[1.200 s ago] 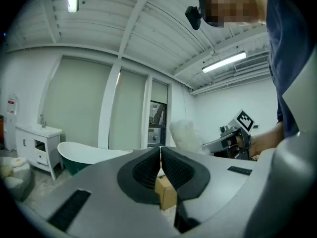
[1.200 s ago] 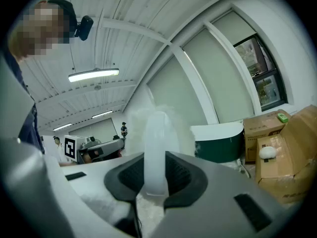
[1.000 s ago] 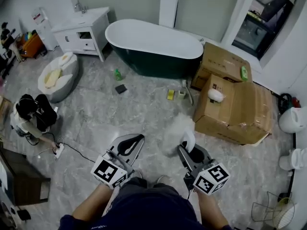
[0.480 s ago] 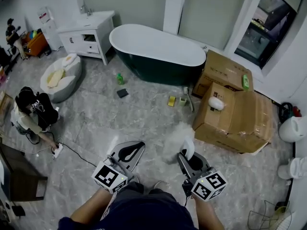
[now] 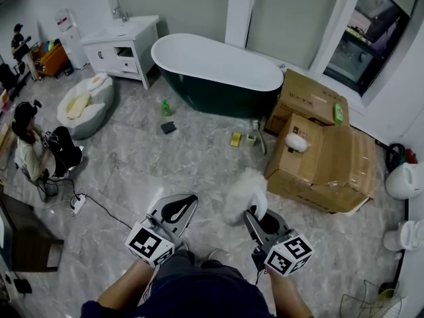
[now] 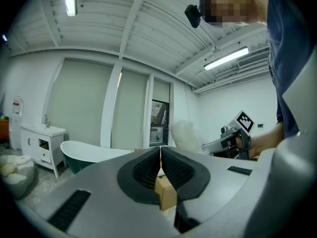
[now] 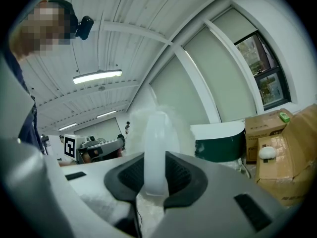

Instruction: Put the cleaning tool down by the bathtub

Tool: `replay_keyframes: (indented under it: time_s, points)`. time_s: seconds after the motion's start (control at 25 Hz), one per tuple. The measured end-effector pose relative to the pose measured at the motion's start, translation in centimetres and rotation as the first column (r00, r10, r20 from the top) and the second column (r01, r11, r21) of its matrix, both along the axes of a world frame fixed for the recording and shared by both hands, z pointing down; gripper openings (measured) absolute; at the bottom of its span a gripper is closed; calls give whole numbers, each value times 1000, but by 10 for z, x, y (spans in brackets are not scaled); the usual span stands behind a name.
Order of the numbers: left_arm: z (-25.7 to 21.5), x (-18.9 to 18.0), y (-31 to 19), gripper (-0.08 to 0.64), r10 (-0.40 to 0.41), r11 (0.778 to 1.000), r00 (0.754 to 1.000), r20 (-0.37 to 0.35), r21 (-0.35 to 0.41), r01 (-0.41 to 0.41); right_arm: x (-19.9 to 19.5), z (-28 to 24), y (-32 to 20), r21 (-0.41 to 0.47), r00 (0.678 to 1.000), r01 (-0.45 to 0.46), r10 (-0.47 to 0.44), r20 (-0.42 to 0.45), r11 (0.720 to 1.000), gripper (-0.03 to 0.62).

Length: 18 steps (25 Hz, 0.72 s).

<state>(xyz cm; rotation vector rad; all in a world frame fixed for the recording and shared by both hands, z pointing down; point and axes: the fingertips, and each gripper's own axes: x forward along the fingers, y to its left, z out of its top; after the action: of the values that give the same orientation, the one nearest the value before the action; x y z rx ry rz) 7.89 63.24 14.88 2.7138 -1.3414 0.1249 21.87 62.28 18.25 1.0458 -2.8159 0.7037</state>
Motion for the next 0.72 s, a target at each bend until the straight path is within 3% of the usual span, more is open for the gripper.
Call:
replay_keyframes:
  time_s: [0.72]
  points:
    - [-1,28,-11,32,-34,999,999,17,-2,34,36,2,-17,-2,1000,20,-20,14,1000,88]
